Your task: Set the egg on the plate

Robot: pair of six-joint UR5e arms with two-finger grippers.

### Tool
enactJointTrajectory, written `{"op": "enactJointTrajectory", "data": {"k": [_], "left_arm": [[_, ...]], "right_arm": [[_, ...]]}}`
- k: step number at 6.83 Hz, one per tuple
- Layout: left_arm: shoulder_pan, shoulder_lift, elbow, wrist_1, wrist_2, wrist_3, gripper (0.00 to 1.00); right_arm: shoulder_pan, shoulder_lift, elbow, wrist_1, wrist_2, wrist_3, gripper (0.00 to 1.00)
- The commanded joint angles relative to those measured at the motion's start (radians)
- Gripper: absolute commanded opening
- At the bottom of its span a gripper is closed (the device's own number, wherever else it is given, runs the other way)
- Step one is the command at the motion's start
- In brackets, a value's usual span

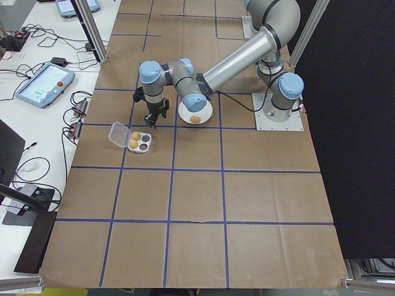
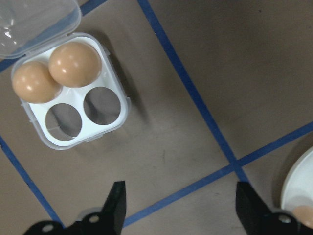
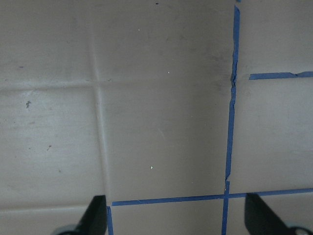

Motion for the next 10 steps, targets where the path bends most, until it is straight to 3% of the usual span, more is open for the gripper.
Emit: {"op": "enactJointTrajectory", "data": {"k": [1,2,4,10], "left_arm": [[0.014,-0.111,0.12,0.001,-0.005,0.217,0.81],[0.012,-0.165,0.186,0.001,-0.008,0.352,0.81],[0.012,-0.204,0.221,0.003,-0.052,0.469,0.8],[0.022,-0.286,0.314,0.024,-0.057,0.545,0.79]], "right_arm": [[0.0,0.0,0.0,0.0,0.0,0.0,1.0],[0.0,0.0,0.0,0.0,0.0,0.0,1.0],[0.0,0.0,0.0,0.0,0.0,0.0,1.0],[0.0,0.0,0.0,0.0,0.0,0.0,1.0]]}}
